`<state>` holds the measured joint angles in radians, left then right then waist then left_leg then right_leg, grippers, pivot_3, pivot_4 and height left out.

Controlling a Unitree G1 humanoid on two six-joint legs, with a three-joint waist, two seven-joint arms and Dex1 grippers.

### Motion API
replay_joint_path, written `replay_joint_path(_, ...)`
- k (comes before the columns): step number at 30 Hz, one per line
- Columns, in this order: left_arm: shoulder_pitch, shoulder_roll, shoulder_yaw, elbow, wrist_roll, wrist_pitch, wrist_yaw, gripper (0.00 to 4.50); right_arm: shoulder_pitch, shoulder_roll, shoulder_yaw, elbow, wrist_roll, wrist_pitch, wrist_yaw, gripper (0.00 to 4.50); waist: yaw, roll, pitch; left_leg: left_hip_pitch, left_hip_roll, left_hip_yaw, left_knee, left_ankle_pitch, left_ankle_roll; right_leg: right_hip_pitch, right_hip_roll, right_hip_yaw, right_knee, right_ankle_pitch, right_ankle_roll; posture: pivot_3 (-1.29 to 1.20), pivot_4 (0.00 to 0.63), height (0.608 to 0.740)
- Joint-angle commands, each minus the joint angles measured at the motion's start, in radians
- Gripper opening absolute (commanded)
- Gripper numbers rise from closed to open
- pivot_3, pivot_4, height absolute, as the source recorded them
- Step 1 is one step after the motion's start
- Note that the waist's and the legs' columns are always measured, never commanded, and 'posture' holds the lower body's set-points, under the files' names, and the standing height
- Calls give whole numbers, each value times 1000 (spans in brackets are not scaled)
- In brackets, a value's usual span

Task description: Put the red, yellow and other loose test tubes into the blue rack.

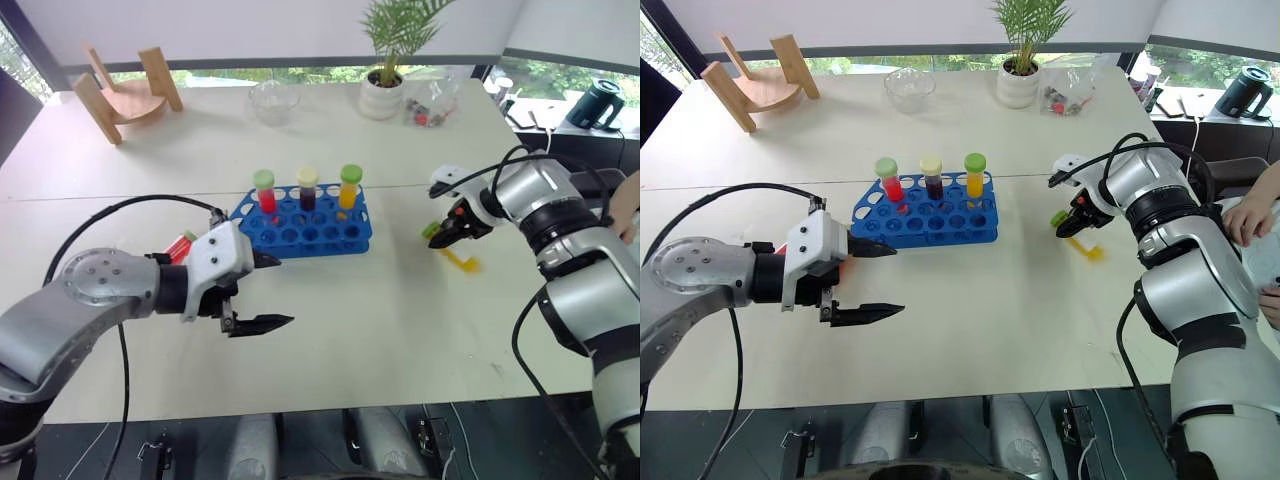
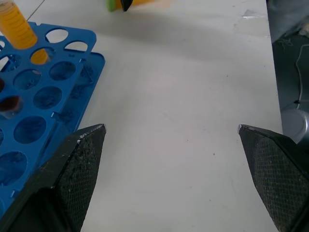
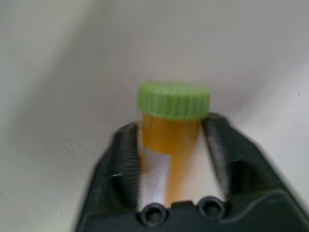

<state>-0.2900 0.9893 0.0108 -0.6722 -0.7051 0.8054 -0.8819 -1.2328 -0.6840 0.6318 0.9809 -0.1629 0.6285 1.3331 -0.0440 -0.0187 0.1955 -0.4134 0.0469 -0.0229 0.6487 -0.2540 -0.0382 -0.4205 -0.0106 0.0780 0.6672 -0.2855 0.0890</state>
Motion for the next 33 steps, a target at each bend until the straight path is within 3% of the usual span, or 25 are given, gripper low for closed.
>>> replay_joint_path(1,12,3,12,-26,17,-9,10,4500,34,4,5,46,-54,-19,51,776,2,0,0,0,0,0,0,0,0,0,0,0,0,0,0,0,150,740)
replay_joint_path(3,19,5,11,-21,25,-14,8,4500,32,9,-36,36,-43,3,51,776,3,0,0,0,0,-1,0,0,0,0,0,0,0,0,0,0,150,740)
replay_joint_path(6,47,17,50,25,23,-23,-19,4500,18,46,-275,-143,127,-76,-32,776,-2,0,0,0,0,-1,0,0,0,1,0,0,0,0,0,0,150,740)
replay_joint_path(8,56,12,103,75,-13,-22,-42,4500,42,91,-440,-314,243,-17,-98,776,-24,1,1,1,0,1,-1,0,0,0,0,1,1,0,0,0,150,740)
replay_joint_path(12,7,35,161,201,-51,-18,-115,4500,264,257,-724,-822,444,93,-362,776,-23,0,0,3,2,-1,-2,0,-1,-3,3,1,11,-2,-4,0,150,740)
replay_joint_path(17,-21,90,127,279,-5,-38,-199,4500,524,518,-762,-1162,467,-7,-679,776,-1,0,0,3,1,-5,-1,0,-1,-3,1,-3,15,-5,-6,0,150,740)
replay_joint_path(21,-64,93,84,307,23,-35,-231,4500,653,639,-703,-1191,389,-197,-831,776,-1,1,0,2,0,-3,-1,4,-7,-4,0,-2,15,-5,-5,0,150,740)
replay_joint_path(26,-79,95,60,311,39,-28,-256,4500,703,652,-663,-1140,348,-326,-898,776,-2,0,0,3,0,-3,-1,6,-10,-4,1,-1,15,-5,-5,0,150,740)
replay_joint_path(33,-85,80,49,318,60,-31,-255,4500,736,613,-633,-1070,355,-391,-880,776,-3,0,0,3,0,-4,-3,6,-10,-4,1,-2,16,-5,-5,0,150,740)
